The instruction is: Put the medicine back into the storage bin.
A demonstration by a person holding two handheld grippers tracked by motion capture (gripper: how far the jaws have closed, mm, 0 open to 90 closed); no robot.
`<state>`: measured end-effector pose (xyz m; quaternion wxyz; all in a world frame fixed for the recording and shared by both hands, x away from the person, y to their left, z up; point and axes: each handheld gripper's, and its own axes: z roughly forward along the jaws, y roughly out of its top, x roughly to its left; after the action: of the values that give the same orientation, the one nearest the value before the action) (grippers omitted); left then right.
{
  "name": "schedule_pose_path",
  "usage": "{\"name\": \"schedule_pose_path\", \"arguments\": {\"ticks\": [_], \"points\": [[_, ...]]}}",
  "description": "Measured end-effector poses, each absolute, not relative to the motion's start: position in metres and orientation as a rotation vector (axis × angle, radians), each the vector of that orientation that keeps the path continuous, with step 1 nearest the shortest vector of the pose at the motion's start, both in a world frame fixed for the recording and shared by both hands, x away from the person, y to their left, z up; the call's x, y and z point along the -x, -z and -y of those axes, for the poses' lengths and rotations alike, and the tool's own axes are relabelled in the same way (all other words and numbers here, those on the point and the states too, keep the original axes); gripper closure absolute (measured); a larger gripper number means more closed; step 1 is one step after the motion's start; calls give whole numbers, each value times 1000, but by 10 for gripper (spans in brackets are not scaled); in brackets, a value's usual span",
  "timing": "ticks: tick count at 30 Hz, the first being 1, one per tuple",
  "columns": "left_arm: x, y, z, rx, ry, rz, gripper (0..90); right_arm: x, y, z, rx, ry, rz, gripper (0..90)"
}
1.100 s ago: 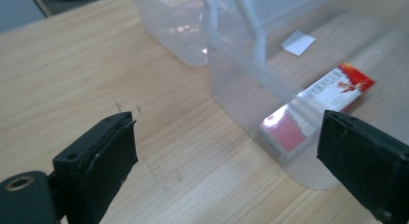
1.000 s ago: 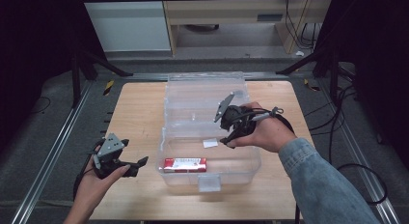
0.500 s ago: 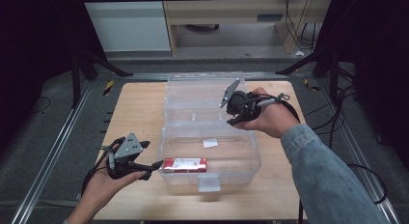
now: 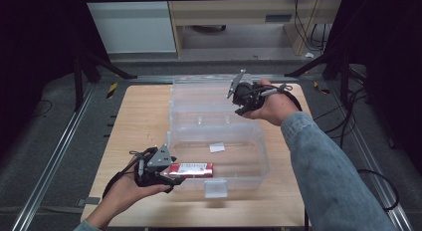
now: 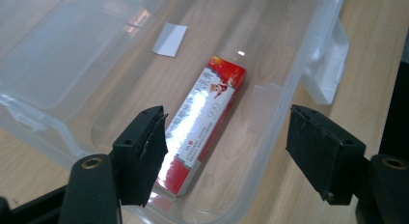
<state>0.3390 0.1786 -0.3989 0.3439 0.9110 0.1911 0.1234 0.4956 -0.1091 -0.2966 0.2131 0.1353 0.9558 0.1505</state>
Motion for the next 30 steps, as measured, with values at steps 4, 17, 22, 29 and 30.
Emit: {"name": "schedule_pose_path", "arguments": {"ticks": [4, 17, 22, 29, 30], "points": [[-339, 405, -177, -2404, -307, -484, 295, -512, 306, 110, -397, -407, -2669, 617], [-344, 411, -172, -2471, -236, -466, 452, -537, 319, 110, -364, -356, -2748, 680], [-348, 417, -166, -2497, -200, -448, 547, -539, 319, 108, -339, -345, -2781, 729], [-343, 420, -164, -2499, -193, -421, 706, -538, 320, 104, -309, -308, -2790, 768], [-343, 421, -165, -2496, -185, -420, 733, -538, 320, 104, -308, -306, -2789, 770]]}}
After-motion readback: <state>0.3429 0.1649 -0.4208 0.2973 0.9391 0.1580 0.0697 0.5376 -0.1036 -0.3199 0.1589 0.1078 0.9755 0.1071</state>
